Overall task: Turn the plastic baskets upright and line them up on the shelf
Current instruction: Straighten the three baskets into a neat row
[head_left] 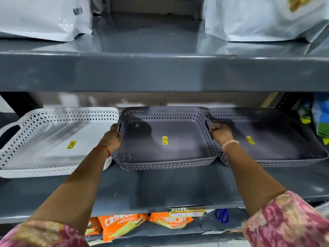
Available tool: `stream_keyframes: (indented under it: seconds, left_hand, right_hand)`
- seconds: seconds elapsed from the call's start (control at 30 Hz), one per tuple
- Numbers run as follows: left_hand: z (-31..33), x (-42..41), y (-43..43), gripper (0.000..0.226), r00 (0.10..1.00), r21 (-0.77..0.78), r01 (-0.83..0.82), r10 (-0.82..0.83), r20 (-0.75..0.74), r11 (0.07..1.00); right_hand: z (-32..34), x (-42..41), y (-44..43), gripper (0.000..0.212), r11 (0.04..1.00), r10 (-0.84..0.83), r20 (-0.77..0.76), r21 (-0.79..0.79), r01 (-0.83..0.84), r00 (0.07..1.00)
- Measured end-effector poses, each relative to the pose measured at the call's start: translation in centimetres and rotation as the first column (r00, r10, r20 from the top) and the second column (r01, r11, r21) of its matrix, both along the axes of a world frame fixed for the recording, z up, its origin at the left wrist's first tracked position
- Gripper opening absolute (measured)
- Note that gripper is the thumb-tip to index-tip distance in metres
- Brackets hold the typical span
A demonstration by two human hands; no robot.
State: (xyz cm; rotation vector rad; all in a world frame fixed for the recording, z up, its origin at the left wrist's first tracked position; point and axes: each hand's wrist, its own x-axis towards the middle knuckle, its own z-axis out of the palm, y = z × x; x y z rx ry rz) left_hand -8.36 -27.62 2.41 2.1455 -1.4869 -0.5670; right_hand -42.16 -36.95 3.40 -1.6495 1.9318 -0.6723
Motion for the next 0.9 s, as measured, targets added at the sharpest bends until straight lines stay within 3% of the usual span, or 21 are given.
stream_keyframes:
  seconds: [0.2,0.47,0.9]
  left_hand:
    - [-0.8,-0.7,2.3,0.039,0.996,-0.045,-0.034,0.03,-0.085,0.998]
    - [-0.4,-0.9,3.0,0.034,0.982,-0.085,-0.063,0.047,-0.184,0.994]
    - [-0.5,-1.6,6.6,0.04,0.97,-0.072,-0.046,0.027,-0.244,0.996]
  right_hand:
    - [-0.3,-0.8,2.1,0.03,0.999,0.039,-0.038,0.038,-0.038,0.998]
    - [-0.1,-1.2,3.0,0.031,1.0,0.009,0.029,-0.006,-0.009,1.0]
    - [-0.9,-2.2,6.7,0.026,0.999,-0.008,0.09,-0.03,0.011,0.996]
